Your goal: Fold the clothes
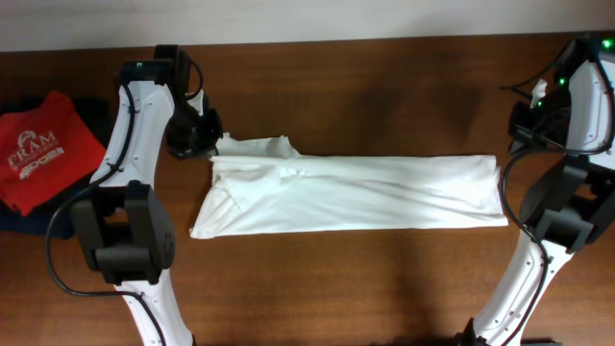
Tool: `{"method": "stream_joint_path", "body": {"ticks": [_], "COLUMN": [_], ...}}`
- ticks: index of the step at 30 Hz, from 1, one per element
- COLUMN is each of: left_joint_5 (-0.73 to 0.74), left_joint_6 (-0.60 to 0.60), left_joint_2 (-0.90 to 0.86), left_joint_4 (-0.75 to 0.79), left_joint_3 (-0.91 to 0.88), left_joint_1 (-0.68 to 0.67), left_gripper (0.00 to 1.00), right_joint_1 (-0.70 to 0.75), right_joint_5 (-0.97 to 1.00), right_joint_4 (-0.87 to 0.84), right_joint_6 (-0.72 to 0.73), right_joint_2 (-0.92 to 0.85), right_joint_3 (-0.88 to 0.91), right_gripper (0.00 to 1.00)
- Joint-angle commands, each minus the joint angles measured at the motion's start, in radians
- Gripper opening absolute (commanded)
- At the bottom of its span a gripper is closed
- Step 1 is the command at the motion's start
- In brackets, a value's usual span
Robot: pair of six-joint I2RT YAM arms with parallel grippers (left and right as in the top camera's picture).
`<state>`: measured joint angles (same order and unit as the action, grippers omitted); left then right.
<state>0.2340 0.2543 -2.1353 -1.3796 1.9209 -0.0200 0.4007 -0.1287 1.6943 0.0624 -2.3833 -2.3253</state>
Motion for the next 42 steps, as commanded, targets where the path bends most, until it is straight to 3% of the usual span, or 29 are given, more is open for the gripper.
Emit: {"method": "stream_joint_path", "body": {"ticks": [1,4,5,7,8,14,19,22,25,39,42], "left_joint_5": [-0.014,-0.018,-0.018,-0.018,-0.019,-0.022,-0.022,-0.041,-0.041,-0.041,-0.041], "left_joint_6": [-0.021,-0.026,-0.025,-0.025,-0.025,-0.025,-0.025,-0.025,-0.025,-0.025,-0.025], "left_joint_2": [0.045,0.045,0.045,0.045,0.045,0.045,0.045,0.045,0.045,0.045,0.045], "left_joint_4": [-0.093,-0.140,-0.139,-0.140,-0.139,-0.085,-0.042,-0.042,-0.041,-0.034,-0.034], "left_joint_3": [0.010,0.009,0.009,0.009,0.009,0.008,0.008,0.008,0.008,0.008,0.008], "left_joint_1": [0.008,0.007,0.007,0.007,0.007,-0.021,-0.056,-0.056,-0.056,-0.056,-0.056], "left_gripper": [0.00,0.00,0.00,0.00,0.00,0.00,0.00,0.00,0.00,0.00,0.00], "right_joint_1": [0.005,0.006,0.005,0.005,0.005,0.006,0.005,0.005,0.005,0.005,0.005], "right_joint_5": [0.009,0.009,-0.016,-0.131,-0.137,-0.118,-0.085,-0.058,-0.058,-0.033,-0.037], "right_joint_4": [0.005,0.005,0.005,0.005,0.005,0.002,-0.136,-0.169,-0.173,-0.242,-0.264], "right_joint_6": [-0.007,-0.008,-0.046,-0.135,-0.137,-0.106,0.007,0.006,0.006,0.006,0.006], "right_joint_2": [0.028,0.029,0.029,0.029,0.029,0.025,0.024,0.024,0.023,0.021,0.021], "right_joint_3": [0.069,0.175,0.194,0.195,0.195,0.212,0.296,0.331,0.341,0.381,0.405], "right_gripper": [0.08,0.07,0.12,0.40,0.42,0.42,0.41,0.41,0.31,0.30,0.26]}}
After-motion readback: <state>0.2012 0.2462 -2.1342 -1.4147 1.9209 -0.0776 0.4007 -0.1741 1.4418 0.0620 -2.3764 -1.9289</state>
